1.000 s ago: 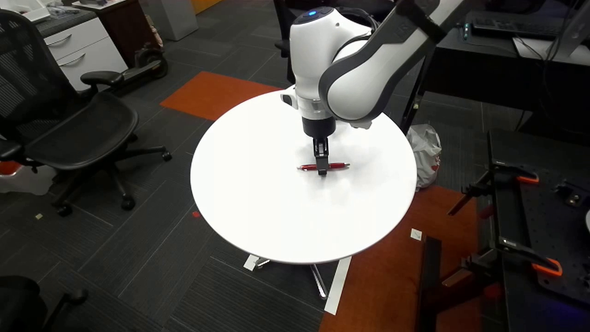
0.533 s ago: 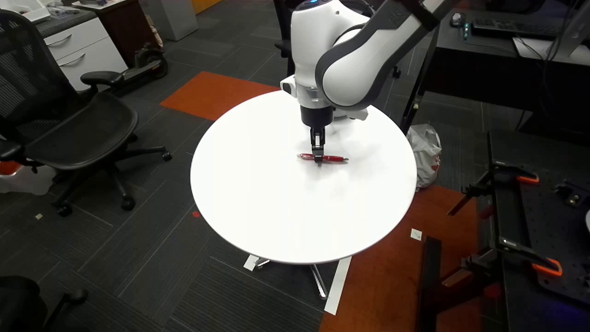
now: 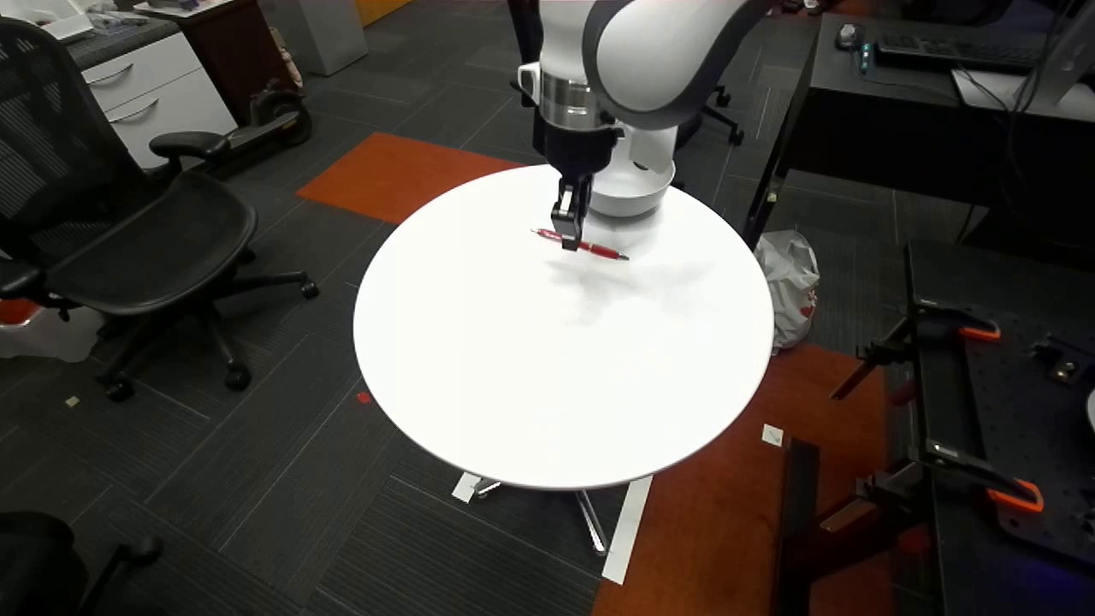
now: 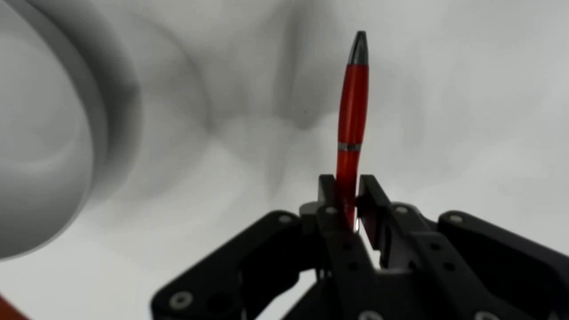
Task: Take the pen from the table and place it in the white bowl
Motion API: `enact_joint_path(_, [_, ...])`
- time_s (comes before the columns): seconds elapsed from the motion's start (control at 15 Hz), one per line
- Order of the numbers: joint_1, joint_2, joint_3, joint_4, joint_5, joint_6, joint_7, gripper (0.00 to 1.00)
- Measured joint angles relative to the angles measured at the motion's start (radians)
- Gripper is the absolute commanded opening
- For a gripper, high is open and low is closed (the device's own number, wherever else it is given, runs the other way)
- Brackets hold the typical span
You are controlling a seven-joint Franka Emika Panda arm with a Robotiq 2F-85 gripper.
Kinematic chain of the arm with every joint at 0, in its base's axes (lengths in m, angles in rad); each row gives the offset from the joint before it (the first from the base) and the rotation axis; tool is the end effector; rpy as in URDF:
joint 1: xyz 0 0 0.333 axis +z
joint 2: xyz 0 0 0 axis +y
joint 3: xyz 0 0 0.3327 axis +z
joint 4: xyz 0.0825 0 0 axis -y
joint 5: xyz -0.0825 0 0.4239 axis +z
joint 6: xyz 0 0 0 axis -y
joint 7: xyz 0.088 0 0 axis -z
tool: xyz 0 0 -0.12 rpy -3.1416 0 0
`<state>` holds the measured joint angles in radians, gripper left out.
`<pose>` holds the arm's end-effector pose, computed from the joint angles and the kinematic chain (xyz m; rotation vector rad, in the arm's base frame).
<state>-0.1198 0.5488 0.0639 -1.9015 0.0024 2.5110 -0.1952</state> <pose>0.6719 -0.0390 0.1861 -3.1072 -0.1976 -0.1021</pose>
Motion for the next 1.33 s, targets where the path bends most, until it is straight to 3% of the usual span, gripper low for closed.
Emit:
enact_joint_path(0.33, [0.038,-0.155,-0.123,-0.037,-0.025,0.000,0.206,0.04])
enact_joint_path(0.6, [0.045,-0.195,-0.227,-0.031,-0.095,0.000,0.385,0.04])
enact_joint_path(1.0, [0.063,-0.139,-0.335,0.004,-0.198,0.000,0.676,0.04])
enact_joint_path(1.33, [0.078,-0.016,-0.349,0.073,-0.192,-0.016,0.762,0.04])
